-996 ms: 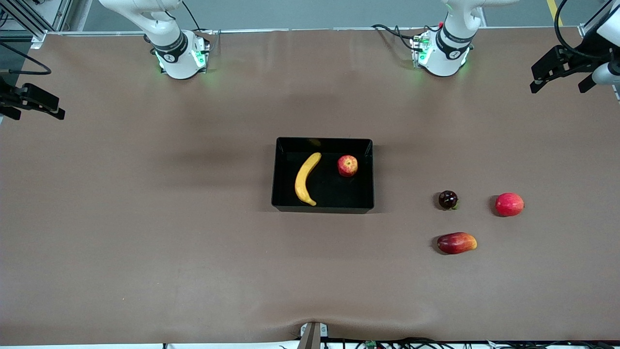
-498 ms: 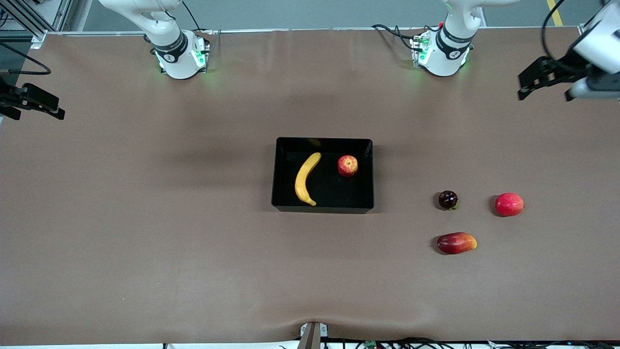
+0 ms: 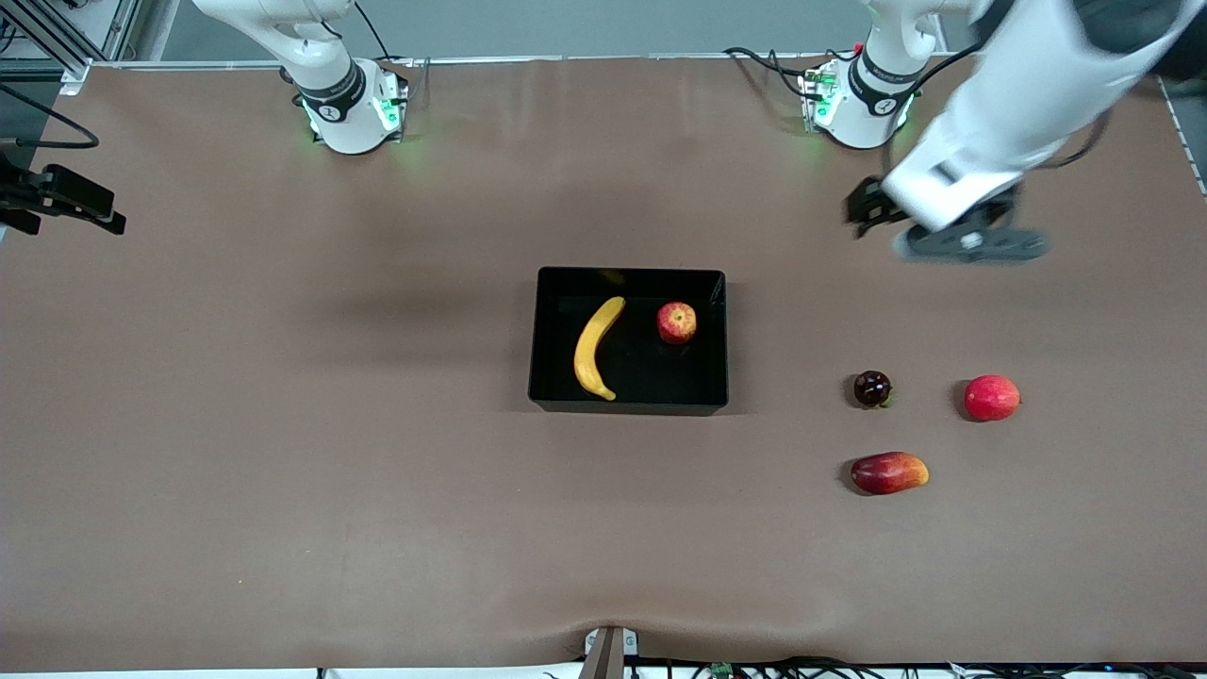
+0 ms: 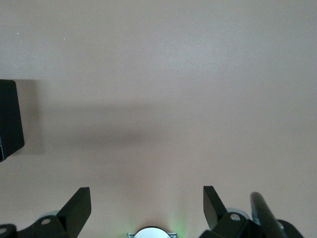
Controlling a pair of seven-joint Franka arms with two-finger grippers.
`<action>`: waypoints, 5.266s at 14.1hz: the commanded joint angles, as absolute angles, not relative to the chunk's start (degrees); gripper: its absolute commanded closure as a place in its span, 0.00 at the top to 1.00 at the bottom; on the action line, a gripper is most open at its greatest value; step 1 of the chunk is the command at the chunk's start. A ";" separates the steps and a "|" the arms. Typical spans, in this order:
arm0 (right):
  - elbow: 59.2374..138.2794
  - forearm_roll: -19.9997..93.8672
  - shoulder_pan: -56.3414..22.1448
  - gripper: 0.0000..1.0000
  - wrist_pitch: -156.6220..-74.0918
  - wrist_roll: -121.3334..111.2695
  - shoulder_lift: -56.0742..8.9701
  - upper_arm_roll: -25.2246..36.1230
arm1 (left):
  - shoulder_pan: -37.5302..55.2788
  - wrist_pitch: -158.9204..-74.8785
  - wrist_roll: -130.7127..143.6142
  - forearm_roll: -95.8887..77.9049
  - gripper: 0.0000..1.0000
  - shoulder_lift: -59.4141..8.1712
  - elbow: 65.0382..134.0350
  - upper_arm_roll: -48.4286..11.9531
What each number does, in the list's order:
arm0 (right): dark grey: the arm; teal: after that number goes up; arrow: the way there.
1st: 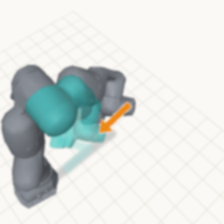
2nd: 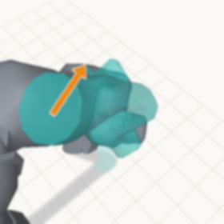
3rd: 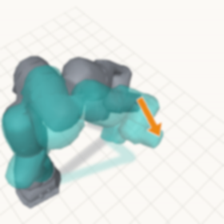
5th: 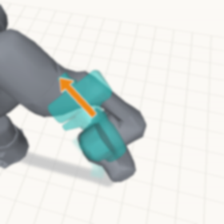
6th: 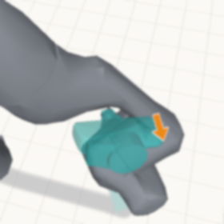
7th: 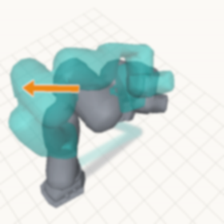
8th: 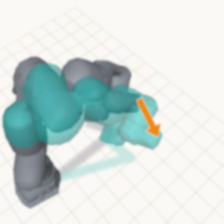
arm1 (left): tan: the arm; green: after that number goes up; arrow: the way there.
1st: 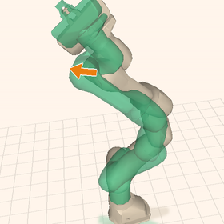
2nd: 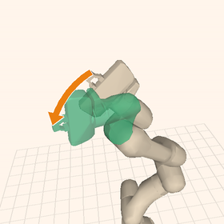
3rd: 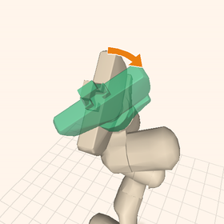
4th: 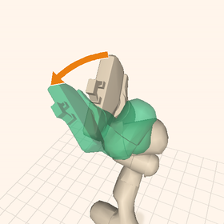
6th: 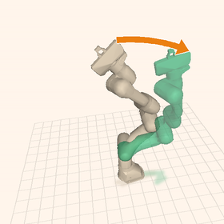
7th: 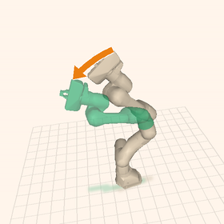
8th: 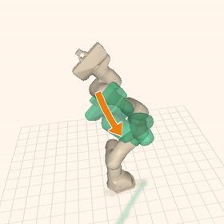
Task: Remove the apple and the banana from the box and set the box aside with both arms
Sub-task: 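Lower the left gripper into the box and grasp the red apple, then lift the red apple out and carry it beside the pomegranate, then lower the red apple onto the table and open the left gripper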
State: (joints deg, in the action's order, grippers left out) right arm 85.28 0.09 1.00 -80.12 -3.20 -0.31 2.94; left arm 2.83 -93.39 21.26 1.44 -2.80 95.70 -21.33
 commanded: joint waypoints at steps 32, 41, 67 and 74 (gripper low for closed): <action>84.99 1.05 1.93 1.00 -80.15 -3.08 -0.61 2.37 | 15.73 -125.96 81.39 23.64 0.00 -36.05 98.71 -28.30; 84.64 1.14 2.11 1.00 -80.33 -2.99 -1.23 2.46 | 12.77 -101.87 64.81 21.11 0.00 -28.14 81.47 -28.65; 84.55 1.14 2.20 1.00 -80.07 -2.90 -1.41 2.46 | -25.31 -109.15 12.31 19.86 0.00 -17.58 99.58 -28.92; 84.55 3.69 2.11 1.00 -80.51 -2.55 -2.64 2.46 | -26.89 -124.09 12.30 19.78 0.00 -22.84 104.59 -28.83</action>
State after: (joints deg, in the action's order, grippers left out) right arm 85.29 2.01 1.34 -80.57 -3.20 -2.30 2.79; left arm -25.89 -120.96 13.23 20.81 -21.34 103.82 -28.36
